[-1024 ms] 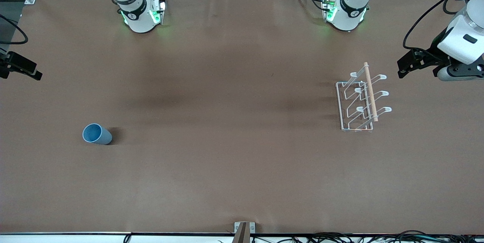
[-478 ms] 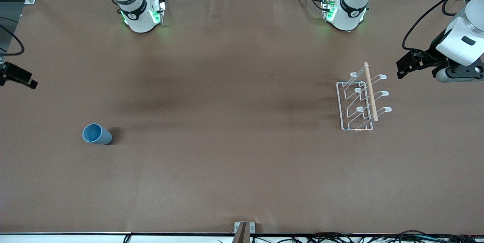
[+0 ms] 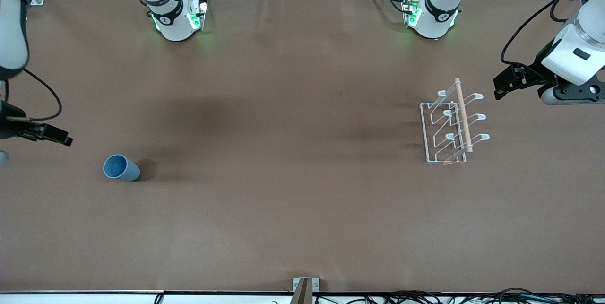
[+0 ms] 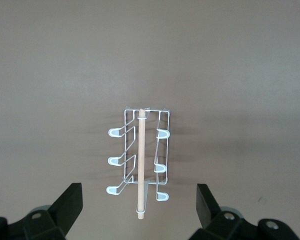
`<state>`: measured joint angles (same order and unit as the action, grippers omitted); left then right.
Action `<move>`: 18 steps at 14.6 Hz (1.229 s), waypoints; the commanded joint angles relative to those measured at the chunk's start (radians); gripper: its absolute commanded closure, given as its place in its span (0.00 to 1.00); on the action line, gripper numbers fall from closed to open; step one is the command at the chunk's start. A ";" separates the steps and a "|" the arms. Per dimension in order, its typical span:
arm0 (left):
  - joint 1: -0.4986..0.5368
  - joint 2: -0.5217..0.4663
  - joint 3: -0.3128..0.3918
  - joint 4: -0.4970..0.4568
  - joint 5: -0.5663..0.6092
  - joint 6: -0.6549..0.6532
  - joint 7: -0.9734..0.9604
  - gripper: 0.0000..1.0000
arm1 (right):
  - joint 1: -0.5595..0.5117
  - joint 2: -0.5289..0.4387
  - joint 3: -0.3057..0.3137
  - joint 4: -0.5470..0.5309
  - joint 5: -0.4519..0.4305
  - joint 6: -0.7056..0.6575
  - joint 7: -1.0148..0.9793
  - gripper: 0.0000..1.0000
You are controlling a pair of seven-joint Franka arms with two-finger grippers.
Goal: Hang cup on cup holder
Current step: 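Move the right gripper down toward the light-blue cup, then close the right gripper on the light-blue cup's rim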
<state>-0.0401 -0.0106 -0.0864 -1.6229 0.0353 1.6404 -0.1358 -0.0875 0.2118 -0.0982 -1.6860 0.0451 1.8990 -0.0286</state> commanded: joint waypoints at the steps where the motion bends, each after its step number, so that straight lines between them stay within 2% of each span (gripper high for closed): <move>1: 0.006 0.026 -0.001 0.029 -0.020 0.009 0.013 0.00 | -0.021 0.003 0.009 -0.136 0.039 0.153 -0.046 0.00; 3: 0.006 0.040 0.000 0.046 -0.029 0.009 0.013 0.00 | -0.029 0.056 0.009 -0.185 0.053 0.265 -0.103 0.00; 7: 0.006 0.041 0.000 0.046 -0.029 0.009 0.013 0.00 | -0.034 0.164 0.009 -0.184 0.055 0.371 -0.111 0.01; 13: 0.006 0.043 0.000 0.046 -0.029 0.009 0.013 0.00 | -0.032 0.251 0.014 -0.184 0.055 0.411 -0.113 0.08; 15: 0.005 0.043 0.000 0.046 -0.028 0.009 0.013 0.00 | -0.034 0.261 0.014 -0.189 0.056 0.410 -0.113 0.25; 18: 0.003 0.044 0.000 0.044 -0.028 0.007 0.012 0.00 | -0.031 0.277 0.015 -0.199 0.058 0.411 -0.113 0.73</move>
<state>-0.0390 0.0249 -0.0849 -1.5972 0.0184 1.6519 -0.1358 -0.1093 0.4847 -0.0942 -1.8724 0.0926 2.3015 -0.1270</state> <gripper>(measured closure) 0.000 0.344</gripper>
